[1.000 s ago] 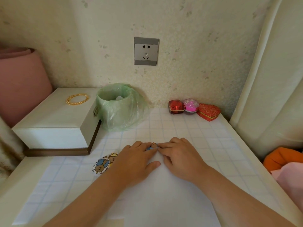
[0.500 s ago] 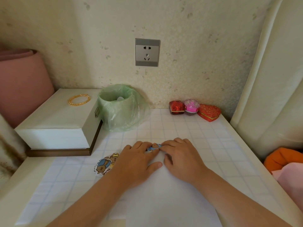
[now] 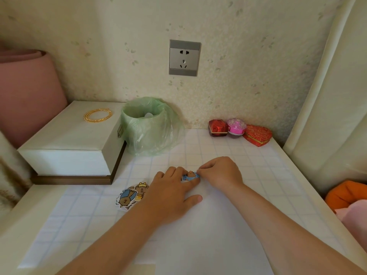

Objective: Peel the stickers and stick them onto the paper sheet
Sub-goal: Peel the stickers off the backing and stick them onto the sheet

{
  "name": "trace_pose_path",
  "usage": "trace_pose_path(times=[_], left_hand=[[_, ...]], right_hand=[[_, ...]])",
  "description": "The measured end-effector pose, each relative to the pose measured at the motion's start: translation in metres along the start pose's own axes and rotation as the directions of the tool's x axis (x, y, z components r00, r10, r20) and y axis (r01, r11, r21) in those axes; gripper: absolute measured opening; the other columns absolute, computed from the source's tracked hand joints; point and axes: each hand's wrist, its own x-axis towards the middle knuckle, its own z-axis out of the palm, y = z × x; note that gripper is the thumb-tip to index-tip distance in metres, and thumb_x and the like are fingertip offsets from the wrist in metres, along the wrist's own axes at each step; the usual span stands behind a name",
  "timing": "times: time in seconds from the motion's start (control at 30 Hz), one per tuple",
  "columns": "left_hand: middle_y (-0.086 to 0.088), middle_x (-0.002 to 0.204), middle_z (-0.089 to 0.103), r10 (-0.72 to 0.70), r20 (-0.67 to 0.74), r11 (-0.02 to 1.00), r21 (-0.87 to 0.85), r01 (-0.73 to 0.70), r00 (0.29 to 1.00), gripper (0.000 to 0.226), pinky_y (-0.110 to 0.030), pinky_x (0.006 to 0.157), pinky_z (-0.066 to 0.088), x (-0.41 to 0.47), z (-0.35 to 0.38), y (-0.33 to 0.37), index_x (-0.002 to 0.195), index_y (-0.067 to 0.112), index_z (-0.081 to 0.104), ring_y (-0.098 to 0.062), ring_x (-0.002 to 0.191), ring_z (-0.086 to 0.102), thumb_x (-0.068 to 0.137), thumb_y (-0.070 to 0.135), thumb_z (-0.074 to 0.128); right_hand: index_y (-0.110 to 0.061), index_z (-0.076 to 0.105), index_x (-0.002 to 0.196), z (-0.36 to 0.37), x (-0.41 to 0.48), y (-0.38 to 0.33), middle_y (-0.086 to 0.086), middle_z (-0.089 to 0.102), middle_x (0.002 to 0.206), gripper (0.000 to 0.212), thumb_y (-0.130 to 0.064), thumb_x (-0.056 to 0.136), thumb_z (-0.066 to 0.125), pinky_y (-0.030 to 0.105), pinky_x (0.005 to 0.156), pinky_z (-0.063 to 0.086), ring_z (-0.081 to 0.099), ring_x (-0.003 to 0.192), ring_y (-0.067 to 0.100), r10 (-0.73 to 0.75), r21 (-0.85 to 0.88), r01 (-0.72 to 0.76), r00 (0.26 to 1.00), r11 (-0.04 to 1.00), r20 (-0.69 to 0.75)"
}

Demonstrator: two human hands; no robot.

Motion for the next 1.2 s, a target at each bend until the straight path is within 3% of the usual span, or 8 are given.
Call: trace_pose_path(times=[0.4,0.57,0.8,0.9,0.97,1.03,1.13,1.2], left_hand=[[0.008,0.149,0.03,0.01,-0.015,1.0,-0.012,-0.01,1.0,0.088,-0.036,0.106,0.027,-0.002,0.004,-0.002,0.151,0.044,0.026,-0.014,0.135,0.027,0.075,0.072,-0.008],[0.008,0.149,0.031,0.01,-0.016,1.0,-0.024,-0.011,1.0,0.087,-0.036,0.106,0.027,-0.002,0.004,-0.002,0.151,0.043,0.027,-0.015,0.136,0.028,0.076,0.072,-0.006],[0.008,0.15,0.03,0.01,-0.009,1.0,-0.009,-0.01,1.0,0.087,-0.036,0.107,0.027,-0.003,0.005,-0.002,0.152,0.043,0.026,-0.014,0.136,0.027,0.076,0.072,-0.008],[0.007,0.15,0.031,0.011,-0.012,1.0,-0.015,-0.011,1.0,0.087,-0.037,0.107,0.028,-0.003,0.004,-0.002,0.152,0.042,0.027,-0.015,0.136,0.028,0.077,0.072,-0.007],[0.007,0.15,0.031,0.011,-0.011,1.0,-0.01,-0.011,1.0,0.088,-0.037,0.107,0.028,-0.003,0.004,-0.002,0.152,0.043,0.026,-0.015,0.136,0.027,0.076,0.071,-0.008],[0.008,0.149,0.031,0.01,-0.013,1.0,-0.002,-0.01,1.0,0.088,-0.036,0.106,0.028,-0.003,0.004,-0.002,0.152,0.043,0.025,-0.015,0.136,0.027,0.076,0.072,-0.008],[0.009,0.147,0.032,0.009,-0.013,1.0,-0.009,-0.009,1.0,0.088,-0.035,0.105,0.028,-0.002,0.004,-0.002,0.152,0.044,0.024,-0.015,0.135,0.028,0.075,0.072,-0.007],[0.007,0.148,0.034,0.009,-0.017,1.0,-0.01,-0.009,1.0,0.088,-0.036,0.104,0.029,-0.002,0.004,-0.002,0.152,0.044,0.026,-0.016,0.135,0.03,0.075,0.072,-0.005]], right_hand=[[-0.037,0.076,0.068,-0.007,0.001,0.006,-0.018,0.074,0.085,0.014,-0.029,0.08,0.075,0.033,0.082,0.058,0.067,0.085,0.003,-0.038,0.073,0.034,0.998,0.997,0.052],[-0.032,0.08,0.078,-0.006,0.002,0.008,-0.015,0.075,0.089,0.009,-0.026,0.082,0.075,0.035,0.085,0.058,0.067,0.088,0.004,-0.075,0.056,0.072,0.996,0.996,0.052],[-0.034,0.079,0.077,-0.003,0.001,0.007,-0.017,0.074,0.09,0.011,-0.028,0.082,0.071,0.035,0.082,0.059,0.067,0.088,0.006,-0.069,0.004,0.069,0.998,0.998,0.008],[-0.036,0.077,0.085,-0.003,-0.005,0.008,-0.018,0.073,0.092,0.012,-0.03,0.086,0.068,0.032,0.08,0.057,0.066,0.089,0.005,-0.137,-0.048,0.136,0.991,0.99,-0.008],[-0.039,0.074,0.101,-0.004,-0.012,0.015,-0.017,0.068,0.097,0.016,-0.032,0.091,0.065,0.029,0.078,0.053,0.063,0.092,0.005,-0.273,-0.134,0.268,0.962,0.954,-0.02],[-0.04,0.068,0.12,-0.005,-0.016,0.026,-0.015,0.061,0.103,0.028,-0.036,0.094,0.06,0.03,0.073,0.051,0.059,0.093,0.009,-0.479,-0.266,0.46,0.878,0.847,-0.009],[-0.039,0.069,0.122,-0.005,-0.018,0.042,-0.014,0.058,0.103,0.037,-0.041,0.093,0.045,0.026,0.054,0.042,0.057,0.085,0.012,-0.701,-0.478,0.631,0.712,0.611,0.042],[-0.035,0.072,0.118,-0.004,-0.02,0.047,-0.013,0.06,0.101,0.04,-0.04,0.091,0.042,0.024,0.048,0.038,0.057,0.08,0.012,-0.745,-0.532,0.641,0.667,0.553,0.03]])
